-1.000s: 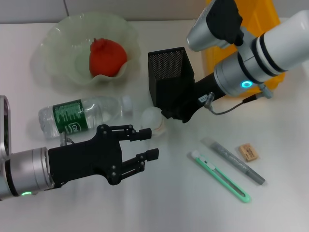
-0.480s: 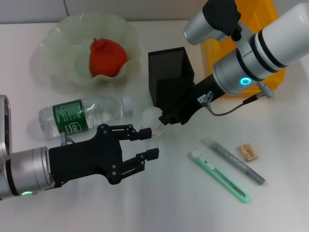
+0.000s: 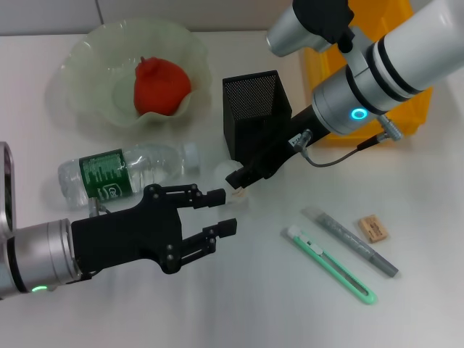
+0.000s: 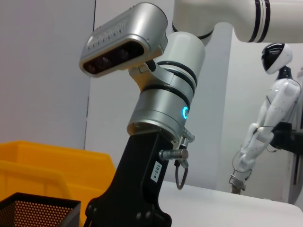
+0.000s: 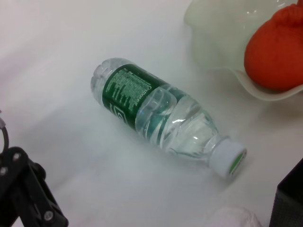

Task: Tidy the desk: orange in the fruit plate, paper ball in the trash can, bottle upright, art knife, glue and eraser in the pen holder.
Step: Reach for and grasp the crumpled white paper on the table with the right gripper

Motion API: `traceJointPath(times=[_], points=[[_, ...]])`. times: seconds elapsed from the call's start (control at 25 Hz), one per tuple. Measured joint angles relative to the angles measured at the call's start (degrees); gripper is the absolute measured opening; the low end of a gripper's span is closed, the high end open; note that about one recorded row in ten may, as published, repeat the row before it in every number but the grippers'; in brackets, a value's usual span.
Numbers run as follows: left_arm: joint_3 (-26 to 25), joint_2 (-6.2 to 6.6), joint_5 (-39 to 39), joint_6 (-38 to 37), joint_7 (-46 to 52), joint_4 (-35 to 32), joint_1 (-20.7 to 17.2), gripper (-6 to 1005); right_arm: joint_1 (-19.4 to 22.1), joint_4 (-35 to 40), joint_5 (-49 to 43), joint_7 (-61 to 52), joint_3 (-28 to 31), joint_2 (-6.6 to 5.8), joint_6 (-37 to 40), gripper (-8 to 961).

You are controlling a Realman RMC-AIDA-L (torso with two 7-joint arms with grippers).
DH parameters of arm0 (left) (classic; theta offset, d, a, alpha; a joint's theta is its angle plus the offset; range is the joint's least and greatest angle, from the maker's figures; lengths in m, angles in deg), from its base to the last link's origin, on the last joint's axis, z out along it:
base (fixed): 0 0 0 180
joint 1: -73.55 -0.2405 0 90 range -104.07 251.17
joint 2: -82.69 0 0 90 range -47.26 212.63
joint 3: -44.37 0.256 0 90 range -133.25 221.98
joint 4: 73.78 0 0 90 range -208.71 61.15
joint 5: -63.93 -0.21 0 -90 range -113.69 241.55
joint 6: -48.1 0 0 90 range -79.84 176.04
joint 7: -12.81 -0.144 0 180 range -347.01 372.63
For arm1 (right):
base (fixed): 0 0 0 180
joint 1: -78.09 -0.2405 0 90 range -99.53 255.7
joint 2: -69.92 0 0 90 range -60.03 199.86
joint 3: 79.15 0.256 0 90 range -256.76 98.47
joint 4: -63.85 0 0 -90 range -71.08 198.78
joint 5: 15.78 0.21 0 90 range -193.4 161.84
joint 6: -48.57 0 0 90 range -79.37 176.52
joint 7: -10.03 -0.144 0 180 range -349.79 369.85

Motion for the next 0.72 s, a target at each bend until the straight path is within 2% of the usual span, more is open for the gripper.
traceJointPath(times=[0.16, 0.4, 0.6, 0.72], points=[[0.0, 0.08, 0.9, 0.0, 0.0, 0.0, -0.4, 428, -0.9, -1.5, 0.0, 0.0, 0.0, 0.1, -0.7, 500], [0.0, 0.05, 1.0, 0.1, -0.1, 0.1, -0.2, 428, -3.1, -6.4, 0.3, 0.0, -1.4, 0.39, -3.6, 696], [0.0, 0.02, 1.0, 0.1, -0.1, 0.2, -0.1, 428, -3.2, -7.1, 0.5, 0.0, -2.7, 0.49, -5.5, 746], [0.0, 0.01, 1.0, 0.2, -0.1, 0.3, -0.1, 428, -3.3, -7.2, 0.6, 0.0, -2.8, 0.49, -6.3, 741]])
